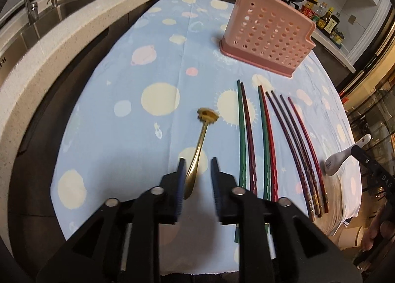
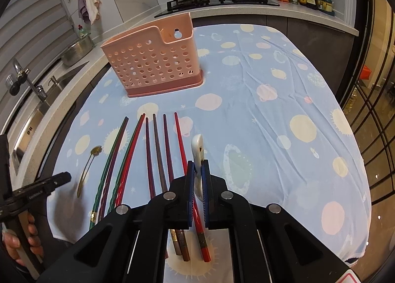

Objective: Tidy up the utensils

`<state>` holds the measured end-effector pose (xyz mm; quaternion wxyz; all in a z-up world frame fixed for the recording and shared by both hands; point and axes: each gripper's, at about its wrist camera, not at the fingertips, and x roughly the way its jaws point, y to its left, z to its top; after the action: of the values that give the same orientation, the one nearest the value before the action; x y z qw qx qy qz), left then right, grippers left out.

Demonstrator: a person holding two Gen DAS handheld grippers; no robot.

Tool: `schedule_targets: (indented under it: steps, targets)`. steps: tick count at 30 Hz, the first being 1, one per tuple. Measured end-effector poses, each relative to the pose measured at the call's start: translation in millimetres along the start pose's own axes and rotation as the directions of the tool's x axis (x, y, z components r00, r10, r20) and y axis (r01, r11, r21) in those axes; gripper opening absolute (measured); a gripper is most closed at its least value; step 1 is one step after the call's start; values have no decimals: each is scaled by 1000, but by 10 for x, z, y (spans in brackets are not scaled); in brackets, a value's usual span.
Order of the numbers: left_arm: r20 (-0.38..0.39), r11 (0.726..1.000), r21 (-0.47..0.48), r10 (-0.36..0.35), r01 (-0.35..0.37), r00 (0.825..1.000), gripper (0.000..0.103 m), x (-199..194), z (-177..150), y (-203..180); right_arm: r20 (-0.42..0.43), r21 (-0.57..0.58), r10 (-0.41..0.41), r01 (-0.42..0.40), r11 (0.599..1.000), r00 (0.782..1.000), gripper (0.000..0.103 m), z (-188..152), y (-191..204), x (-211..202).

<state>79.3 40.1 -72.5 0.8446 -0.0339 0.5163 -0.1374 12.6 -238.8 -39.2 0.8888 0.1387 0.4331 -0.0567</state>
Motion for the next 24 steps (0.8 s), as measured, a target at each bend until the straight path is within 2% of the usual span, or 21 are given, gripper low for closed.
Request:
schedule_targets:
  steps: [1,7,10,12,19,24]
  targets:
    - [-4,1000,-2,9,-9,1000,40,40,-42,11,-1,0,0,0,1000,1000,6,-4,1,0]
    - [-33,999,5,34,-33,999,40,229,-137,71,-5,6,6,-5,1000,1000,6,-27,-8,-21]
    - [-20,998,30,56,-55,998,33,235,-141,51,-7,10,9,-9,1000,1000,6,-49,-6,-37]
    - [-23,998,36,47,-46,999,15,232,-147,45,-9,10,11,-11,1000,1000,6,-59,0,-49]
    - [-21,999,41,36,-35,999,10,149,-134,11,-5,15,20,-20,1000,1000,6,-82,14,-108]
    - [31,998,57,25,-27,999,10,-88,-41,-83,20,25,35,-36,999,999,6,-27,9,-202]
